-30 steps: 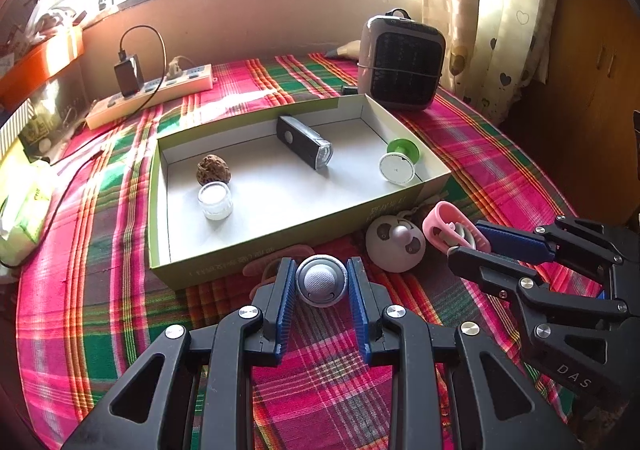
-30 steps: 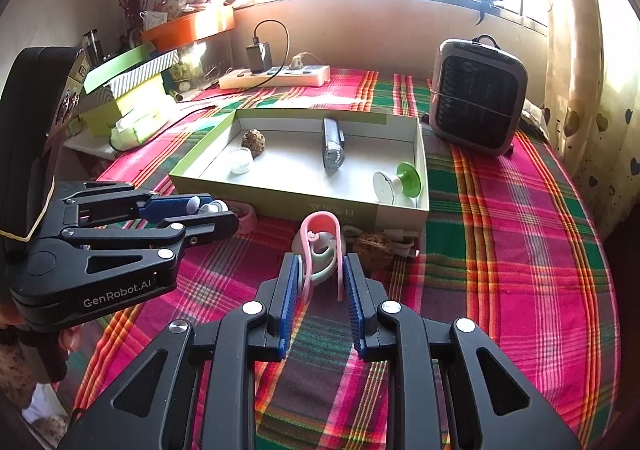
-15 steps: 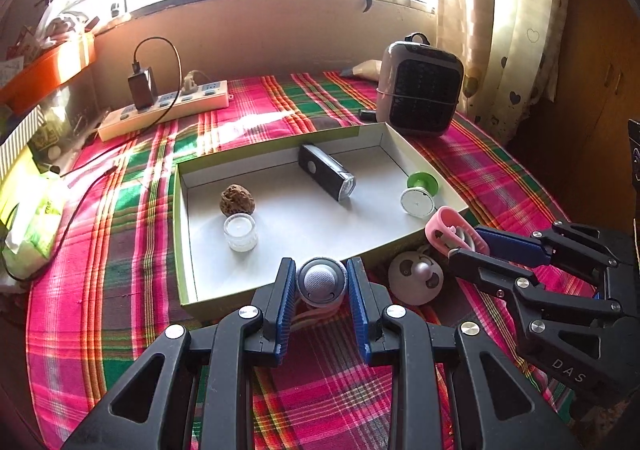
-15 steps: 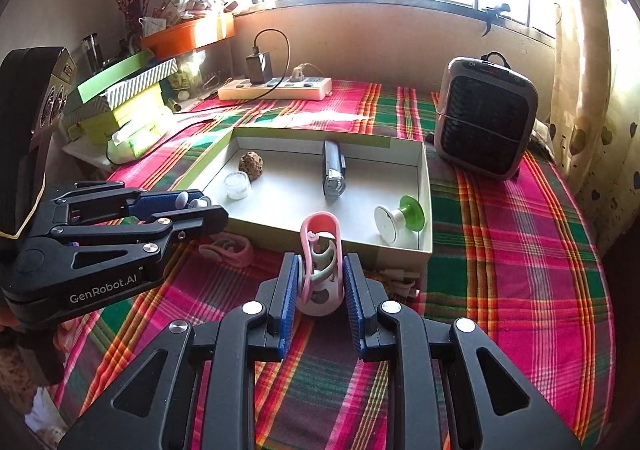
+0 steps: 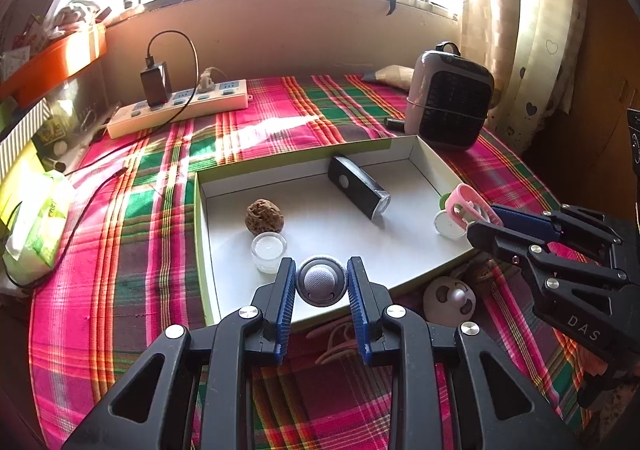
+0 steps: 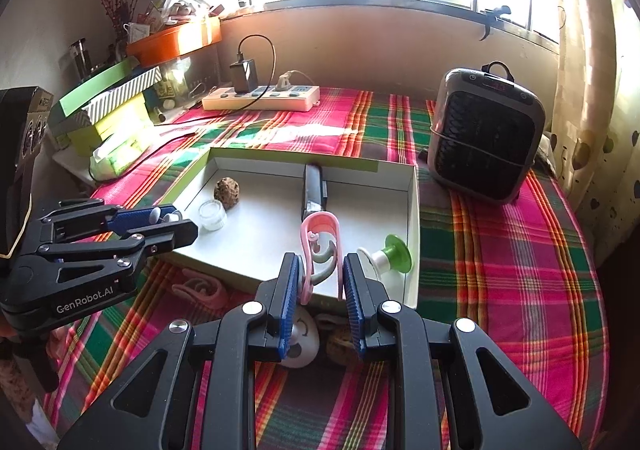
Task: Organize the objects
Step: 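Carry the white knob with the left tool while the right tool carries the pink clip into the box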
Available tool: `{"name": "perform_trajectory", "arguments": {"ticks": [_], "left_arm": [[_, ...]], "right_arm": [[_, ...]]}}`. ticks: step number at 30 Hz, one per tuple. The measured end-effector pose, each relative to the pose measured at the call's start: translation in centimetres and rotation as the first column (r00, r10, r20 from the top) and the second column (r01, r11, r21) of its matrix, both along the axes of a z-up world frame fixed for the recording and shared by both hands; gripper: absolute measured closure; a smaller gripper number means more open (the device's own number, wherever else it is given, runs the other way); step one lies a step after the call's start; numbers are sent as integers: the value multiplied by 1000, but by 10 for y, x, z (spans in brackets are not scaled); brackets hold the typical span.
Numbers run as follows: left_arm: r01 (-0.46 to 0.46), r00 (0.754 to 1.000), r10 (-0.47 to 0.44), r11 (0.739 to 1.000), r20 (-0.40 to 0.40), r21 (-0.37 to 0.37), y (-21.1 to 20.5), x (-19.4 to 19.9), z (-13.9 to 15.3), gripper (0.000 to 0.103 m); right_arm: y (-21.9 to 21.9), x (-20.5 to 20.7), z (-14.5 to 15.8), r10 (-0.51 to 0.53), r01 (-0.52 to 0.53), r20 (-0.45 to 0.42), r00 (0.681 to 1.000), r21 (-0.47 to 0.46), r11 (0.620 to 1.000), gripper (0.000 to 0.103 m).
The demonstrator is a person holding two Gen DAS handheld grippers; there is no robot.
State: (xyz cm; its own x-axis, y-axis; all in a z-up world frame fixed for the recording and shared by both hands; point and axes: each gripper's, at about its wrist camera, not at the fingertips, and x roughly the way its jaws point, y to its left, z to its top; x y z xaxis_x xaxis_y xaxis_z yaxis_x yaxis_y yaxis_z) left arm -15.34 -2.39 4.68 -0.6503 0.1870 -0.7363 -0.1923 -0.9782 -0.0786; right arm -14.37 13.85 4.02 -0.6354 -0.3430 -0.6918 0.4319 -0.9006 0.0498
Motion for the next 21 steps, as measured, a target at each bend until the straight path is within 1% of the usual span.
{"name": "perform_trajectory", "arguments": {"ticks": [10,17,21], "left_arm": [[-31,999,31,1000,14,1,-11,-16,-6,79],[-54,998,54,999,31,-1,-19,-22,-13,79],[-58,998,59,998,36,-3,-21,-26,-16,79]], "right_arm": [[-10,-34,-3,5,-5,28,1000,-9,1000,79],[-32,-51,-5,57,-57,28,998,6,998,79],[-45,-61,-7,85,-86,45,995,3,996,79]]}}
